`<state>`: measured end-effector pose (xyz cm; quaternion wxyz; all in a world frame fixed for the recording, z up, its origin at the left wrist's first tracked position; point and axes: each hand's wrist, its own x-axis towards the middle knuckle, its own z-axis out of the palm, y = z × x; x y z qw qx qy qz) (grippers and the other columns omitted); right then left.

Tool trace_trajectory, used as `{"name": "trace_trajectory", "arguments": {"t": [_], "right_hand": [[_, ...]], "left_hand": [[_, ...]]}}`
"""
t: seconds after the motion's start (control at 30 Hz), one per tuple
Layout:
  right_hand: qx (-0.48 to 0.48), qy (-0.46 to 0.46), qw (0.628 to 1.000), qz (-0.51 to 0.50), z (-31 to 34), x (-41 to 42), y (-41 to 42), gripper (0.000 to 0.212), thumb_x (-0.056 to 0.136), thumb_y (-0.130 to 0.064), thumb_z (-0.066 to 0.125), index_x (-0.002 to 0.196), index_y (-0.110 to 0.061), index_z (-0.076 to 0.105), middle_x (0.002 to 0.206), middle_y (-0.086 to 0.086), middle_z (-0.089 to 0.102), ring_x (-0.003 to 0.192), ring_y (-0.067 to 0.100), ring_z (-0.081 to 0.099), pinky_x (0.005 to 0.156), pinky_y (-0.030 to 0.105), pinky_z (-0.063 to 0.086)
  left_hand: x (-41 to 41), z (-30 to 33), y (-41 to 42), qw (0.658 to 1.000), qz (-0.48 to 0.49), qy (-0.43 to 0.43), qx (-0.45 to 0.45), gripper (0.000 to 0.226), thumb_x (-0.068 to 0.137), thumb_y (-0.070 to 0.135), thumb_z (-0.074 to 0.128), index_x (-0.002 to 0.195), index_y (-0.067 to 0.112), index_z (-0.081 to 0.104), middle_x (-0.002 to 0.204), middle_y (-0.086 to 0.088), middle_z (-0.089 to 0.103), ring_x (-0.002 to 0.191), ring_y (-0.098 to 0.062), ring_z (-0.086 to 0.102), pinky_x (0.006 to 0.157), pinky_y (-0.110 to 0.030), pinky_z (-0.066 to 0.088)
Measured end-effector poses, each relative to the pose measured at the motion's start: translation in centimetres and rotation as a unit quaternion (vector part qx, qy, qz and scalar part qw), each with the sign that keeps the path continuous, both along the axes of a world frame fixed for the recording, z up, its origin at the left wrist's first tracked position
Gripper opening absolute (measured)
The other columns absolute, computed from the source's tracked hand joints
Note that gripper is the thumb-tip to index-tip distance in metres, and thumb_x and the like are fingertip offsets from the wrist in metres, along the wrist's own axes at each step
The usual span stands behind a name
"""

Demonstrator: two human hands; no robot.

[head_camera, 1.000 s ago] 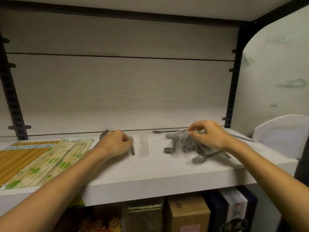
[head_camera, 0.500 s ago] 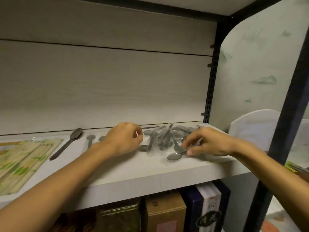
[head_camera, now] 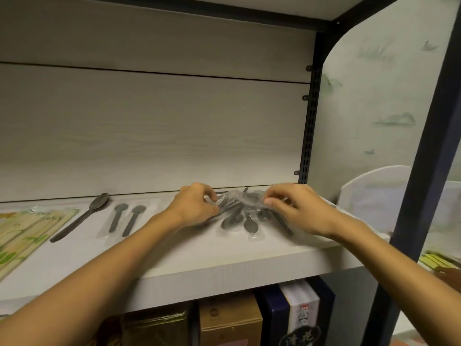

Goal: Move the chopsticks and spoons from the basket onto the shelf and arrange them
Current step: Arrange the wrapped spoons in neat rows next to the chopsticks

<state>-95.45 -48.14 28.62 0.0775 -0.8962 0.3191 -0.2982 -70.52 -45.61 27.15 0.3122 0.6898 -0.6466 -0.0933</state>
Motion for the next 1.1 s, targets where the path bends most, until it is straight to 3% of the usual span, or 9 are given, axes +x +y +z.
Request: {"name": "trace_trajectory", "arguments": {"t": [0.17, 0.3, 0.4, 0.47, 0.57, 0.67, 0.8, 1.0, 1.1], "right_hand": [[0.046, -0.133, 0.99, 0.01, 0.4, 1.3, -1.0, 0.012, 0.099, -0.019, 0.049, 0.101, -0.017, 0.061, 0.072, -0.004, 0.067, 0.062, 0.007, 0.063, 0.061, 0.023, 0.05], [0.179, -0.178, 0.968, 0.015, 0.3, 3.2, -1.0, 0.016, 0.1, -0.019, 0.047, 0.115, -0.019, 0.05, 0.067, 0.001, 0.062, 0.053, 0.013, 0.059, 0.047, 0.026, 0.046], [0.25, -0.205, 0.946, 0.035, 0.6, 4.7, -0.6, 0.019, 0.098, -0.021, 0.051, 0.116, -0.018, 0.05, 0.069, 0.003, 0.059, 0.054, 0.016, 0.059, 0.047, 0.027, 0.046], [0.283, -0.207, 0.935, 0.05, 0.8, 5.7, -0.3, 0.022, 0.096, -0.017, 0.055, 0.117, -0.021, 0.051, 0.075, 0.007, 0.062, 0.053, 0.014, 0.06, 0.046, 0.024, 0.046], [0.294, -0.205, 0.931, 0.067, 0.9, 7.7, 0.6, 0.029, 0.093, -0.002, 0.051, 0.112, -0.024, 0.055, 0.067, 0.009, 0.063, 0.048, 0.016, 0.059, 0.043, 0.025, 0.044], [0.323, -0.238, 0.912, 0.085, 0.7, 10.2, 1.8, 0.026, 0.092, 0.006, 0.049, 0.101, -0.013, 0.065, 0.071, 0.015, 0.064, 0.059, 0.025, 0.063, 0.06, 0.037, 0.056], [0.328, -0.248, 0.908, 0.08, 0.9, 13.6, 3.6, 0.015, 0.09, 0.001, 0.058, 0.095, -0.009, 0.068, 0.078, 0.013, 0.069, 0.069, 0.025, 0.057, 0.071, 0.04, 0.046], [0.348, -0.236, 0.905, 0.061, 0.8, 18.6, 6.8, 0.015, 0.085, 0.004, 0.062, 0.1, 0.006, 0.066, 0.079, 0.019, 0.067, 0.055, 0.022, 0.049, 0.053, 0.028, 0.041], [0.343, -0.201, 0.917, 0.034, -0.2, 20.9, 8.0, 0.015, 0.078, 0.003, 0.067, 0.093, 0.001, 0.068, 0.067, 0.019, 0.064, 0.05, 0.022, 0.049, 0.048, 0.026, 0.041]], "left_hand": [[0.0, 0.7, 0.7, 0.995, 0.018, 0.092, -0.032, 0.017, 0.082, 0.022, 0.061, 0.098, 0.026, 0.066, 0.071, 0.0, 0.071, 0.056, -0.012, 0.061, 0.048, -0.018, 0.042], [0.8, 1.1, 1.8, 0.99, -0.003, 0.133, -0.042, 0.032, 0.087, 0.01, 0.052, 0.113, 0.029, 0.057, 0.082, -0.008, 0.073, 0.07, -0.024, 0.07, 0.065, -0.033, 0.055], [1.9, 1.0, 2.7, 0.987, -0.002, 0.148, -0.058, 0.031, 0.089, 0.009, 0.051, 0.108, 0.03, 0.061, 0.073, -0.006, 0.067, 0.071, -0.031, 0.068, 0.071, -0.037, 0.054], [3.0, 0.9, 3.4, 0.985, 0.014, 0.164, -0.058, 0.028, 0.089, 0.008, 0.049, 0.095, 0.027, 0.068, 0.07, -0.006, 0.063, 0.067, -0.028, 0.061, 0.066, -0.031, 0.049], [5.2, 0.9, 5.3, 0.979, 0.054, 0.187, -0.054, 0.024, 0.089, 0.007, 0.049, 0.086, 0.014, 0.073, 0.079, -0.018, 0.068, 0.068, -0.022, 0.056, 0.057, -0.021, 0.043], [7.7, 1.0, 7.6, 0.969, 0.063, 0.237, -0.041, 0.018, 0.089, 0.012, 0.057, 0.088, 0.0, 0.071, 0.067, -0.017, 0.059, 0.056, -0.023, 0.052, 0.043, -0.019, 0.039], [11.2, 1.2, 10.6, 0.955, 0.07, 0.284, -0.044, 0.009, 0.086, 0.012, 0.068, 0.087, 0.006, 0.074, 0.071, -0.009, 0.058, 0.061, -0.017, 0.051, 0.05, -0.021, 0.042], [15.1, 0.5, 14.0, 0.944, 0.076, 0.32, -0.015, 0.013, 0.078, 0.0, 0.074, 0.087, 0.009, 0.075, 0.078, -0.011, 0.071, 0.059, -0.011, 0.061, 0.05, -0.016, 0.047], [15.8, -0.1, 14.6, 0.953, 0.072, 0.295, 0.003, 0.014, 0.075, 0.004, 0.078, 0.088, 0.01, 0.075, 0.081, -0.014, 0.073, 0.066, -0.017, 0.062, 0.062, -0.023, 0.052]]}}
